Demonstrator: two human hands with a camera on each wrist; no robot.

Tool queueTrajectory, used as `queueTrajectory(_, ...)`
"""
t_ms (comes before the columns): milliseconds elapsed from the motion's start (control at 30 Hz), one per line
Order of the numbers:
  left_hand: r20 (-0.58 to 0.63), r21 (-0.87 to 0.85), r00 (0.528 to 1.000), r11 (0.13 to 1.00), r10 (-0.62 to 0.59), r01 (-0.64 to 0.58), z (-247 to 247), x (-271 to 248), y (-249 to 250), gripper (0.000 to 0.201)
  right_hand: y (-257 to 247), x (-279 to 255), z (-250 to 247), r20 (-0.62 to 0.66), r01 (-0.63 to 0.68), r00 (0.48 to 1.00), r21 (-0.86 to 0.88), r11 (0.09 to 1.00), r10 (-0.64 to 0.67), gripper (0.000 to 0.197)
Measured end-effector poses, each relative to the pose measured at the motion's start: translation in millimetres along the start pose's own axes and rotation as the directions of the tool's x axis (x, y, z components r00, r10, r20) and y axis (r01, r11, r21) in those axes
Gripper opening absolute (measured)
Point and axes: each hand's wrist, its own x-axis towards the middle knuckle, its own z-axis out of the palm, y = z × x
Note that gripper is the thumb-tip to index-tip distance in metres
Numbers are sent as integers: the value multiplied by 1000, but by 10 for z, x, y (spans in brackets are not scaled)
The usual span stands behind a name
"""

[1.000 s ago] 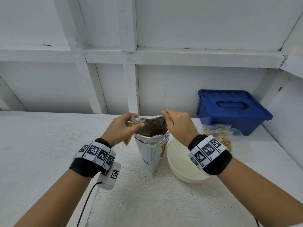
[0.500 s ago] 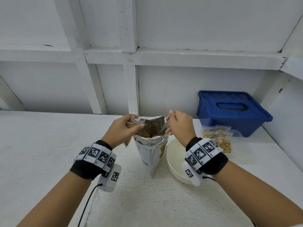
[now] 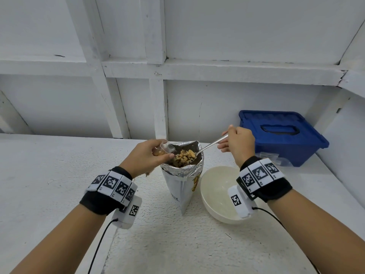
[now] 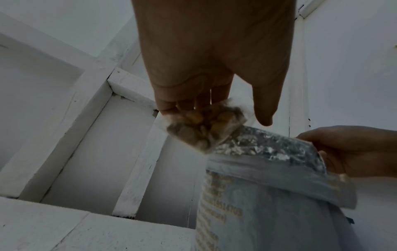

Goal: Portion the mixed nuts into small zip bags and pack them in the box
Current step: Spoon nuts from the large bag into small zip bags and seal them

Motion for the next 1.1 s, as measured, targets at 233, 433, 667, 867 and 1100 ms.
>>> queueTrajectory(233, 126, 164, 991, 985, 33, -54, -99, 38, 61, 56, -215, 43, -182, -57, 19, 998, 104, 994, -13, 37)
queueTrajectory(433, 141, 129, 989, 989, 53, -71, -69, 56, 195, 49, -366, 7, -134, -25, 37, 999, 137, 990, -34, 38)
queueTrajectory(667, 125, 59, 992, 998, 25, -33, -21, 66, 242, 52, -410, -54, -7, 8, 107, 994, 81, 991, -108, 37)
queueTrajectory(867, 102, 44, 995, 999, 11, -15, 2, 44, 265, 52, -539, -121, 26, 20, 277, 961, -27, 960, -277, 36)
queueTrajectory(1100, 88, 27, 996, 1000, 5, -8, 27, 54, 225, 50, -625, -131, 27, 10, 405, 914, -70, 911, -406, 34)
